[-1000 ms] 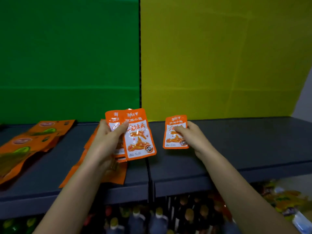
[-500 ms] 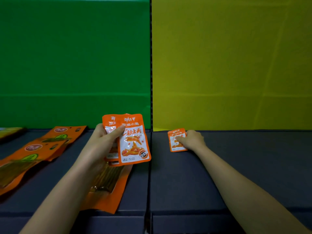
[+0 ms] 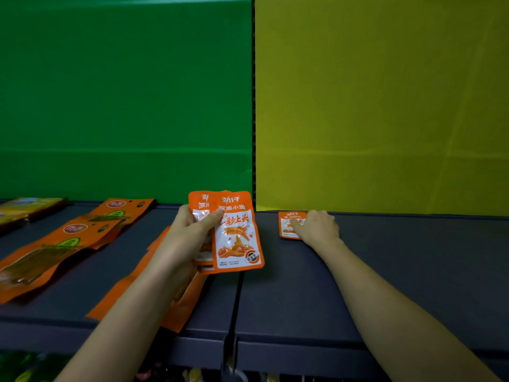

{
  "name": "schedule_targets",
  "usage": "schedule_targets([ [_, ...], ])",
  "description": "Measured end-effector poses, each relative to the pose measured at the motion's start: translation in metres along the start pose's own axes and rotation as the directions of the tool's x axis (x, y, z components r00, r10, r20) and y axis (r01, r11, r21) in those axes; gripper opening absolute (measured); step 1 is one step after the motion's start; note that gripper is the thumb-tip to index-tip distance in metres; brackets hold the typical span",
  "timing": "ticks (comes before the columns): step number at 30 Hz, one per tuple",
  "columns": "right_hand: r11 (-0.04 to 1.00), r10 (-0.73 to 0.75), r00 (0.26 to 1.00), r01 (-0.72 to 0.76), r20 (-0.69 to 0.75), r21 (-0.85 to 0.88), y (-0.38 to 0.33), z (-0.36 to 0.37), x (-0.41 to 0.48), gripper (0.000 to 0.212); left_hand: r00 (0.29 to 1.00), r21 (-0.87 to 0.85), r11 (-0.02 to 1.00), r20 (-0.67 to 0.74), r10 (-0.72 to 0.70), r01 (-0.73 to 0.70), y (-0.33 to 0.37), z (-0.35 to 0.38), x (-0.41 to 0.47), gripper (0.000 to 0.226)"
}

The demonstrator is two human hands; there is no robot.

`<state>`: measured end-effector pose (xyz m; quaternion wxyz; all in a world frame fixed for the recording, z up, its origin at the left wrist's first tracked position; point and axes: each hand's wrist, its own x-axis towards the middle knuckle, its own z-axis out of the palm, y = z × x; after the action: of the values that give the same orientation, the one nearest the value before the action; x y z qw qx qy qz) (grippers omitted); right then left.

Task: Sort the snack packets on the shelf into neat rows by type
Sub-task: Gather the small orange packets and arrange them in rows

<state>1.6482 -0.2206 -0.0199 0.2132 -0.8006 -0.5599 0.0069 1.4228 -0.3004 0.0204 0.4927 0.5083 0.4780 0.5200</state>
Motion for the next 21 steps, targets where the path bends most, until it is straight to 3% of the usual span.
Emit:
schedule_targets([
  [4,0.993,-0.071,0.995,0.078,-0.076,0.091,-0.005,-0.019,-0.009,0.058,1.000,-0.028,1.000,0.016,0.003,-0.003,0.000,0.006,-0.006,0.038],
  [6,0.930,-0.176,0.983,0.182,-0.050,0.320,-0.013,-0.033,-0.022,0.057,1.000,-0.050,0.999,0.016,0.001,0.000,0.000,0.011,-0.009,0.035],
  [8,0.794,-0.311,0.950,0.236,0.041,0.560,-0.022,-0.047,-0.046,0.055,1.000,-0.057,0.998,0.013,-0.001,0.002,0.000,0.016,-0.011,0.033],
  [10,0.715,-0.397,0.915,0.257,0.074,0.650,-0.027,-0.053,-0.073,0.045,1.000,-0.063,0.998,0.011,0.000,0.000,0.001,0.021,-0.011,0.032],
  [12,0.703,-0.416,0.907,0.282,0.057,0.653,-0.027,-0.055,-0.090,0.026,1.000,-0.091,0.996,0.010,-0.016,0.017,0.001,0.026,-0.010,0.031],
  [15,0.651,-0.411,0.909,0.236,0.073,0.722,-0.023,-0.056,-0.098,0.014,0.998,-0.154,0.987,0.026,-0.051,0.054,0.002,0.031,-0.009,0.023],
  [18,0.496,-0.436,0.893,0.134,0.113,0.858,-0.016,-0.055,-0.096,0.009,0.996,-0.217,0.973,0.044,-0.074,0.082,0.000,0.035,-0.006,0.006],
  [21,0.326,-0.335,0.941,0.068,0.049,0.943,-0.002,-0.062,-0.086,0.007,0.998,-0.205,0.977,0.020,-0.052,0.055,0.003,0.031,0.000,0.012],
])
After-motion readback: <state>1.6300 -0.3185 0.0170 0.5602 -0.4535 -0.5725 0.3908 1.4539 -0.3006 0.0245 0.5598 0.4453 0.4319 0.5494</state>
